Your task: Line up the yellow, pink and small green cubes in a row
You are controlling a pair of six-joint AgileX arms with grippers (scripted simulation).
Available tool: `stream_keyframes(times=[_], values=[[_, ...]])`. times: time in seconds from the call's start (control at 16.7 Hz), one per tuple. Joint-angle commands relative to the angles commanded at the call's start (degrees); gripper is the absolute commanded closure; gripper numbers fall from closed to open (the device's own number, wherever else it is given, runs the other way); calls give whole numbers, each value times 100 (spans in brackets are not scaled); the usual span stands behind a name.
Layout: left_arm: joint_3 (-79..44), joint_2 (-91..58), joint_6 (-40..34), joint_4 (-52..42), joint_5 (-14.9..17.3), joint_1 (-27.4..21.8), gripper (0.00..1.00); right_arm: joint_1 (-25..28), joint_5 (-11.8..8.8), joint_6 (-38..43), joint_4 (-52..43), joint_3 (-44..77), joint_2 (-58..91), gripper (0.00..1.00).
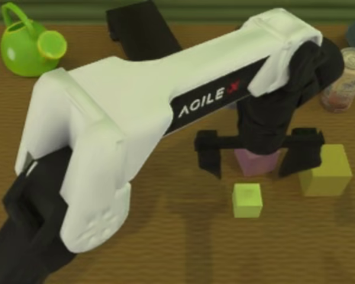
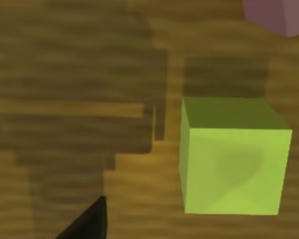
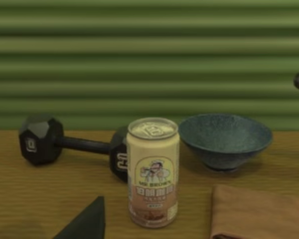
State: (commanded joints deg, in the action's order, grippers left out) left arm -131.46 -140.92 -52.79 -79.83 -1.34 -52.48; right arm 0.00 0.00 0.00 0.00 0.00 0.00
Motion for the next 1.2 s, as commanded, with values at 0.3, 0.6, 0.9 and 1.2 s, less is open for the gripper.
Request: stream_keyframes(times=[0.3, 0.6, 0.9, 1.2], values=[[-153, 22, 6, -150, -3, -16, 0, 0, 0, 0, 0, 0, 0, 0], [410, 606, 89, 200, -33, 273, 0, 156, -14, 69, -358, 524, 513, 0], [2354, 2691, 454, 1360, -81, 1225, 0, 589, -10, 264, -1488, 2307, 2374, 0], [5350, 5967, 1294, 3051, -88, 2515, 0, 1164, 17, 496, -3109, 4706, 5371, 0]])
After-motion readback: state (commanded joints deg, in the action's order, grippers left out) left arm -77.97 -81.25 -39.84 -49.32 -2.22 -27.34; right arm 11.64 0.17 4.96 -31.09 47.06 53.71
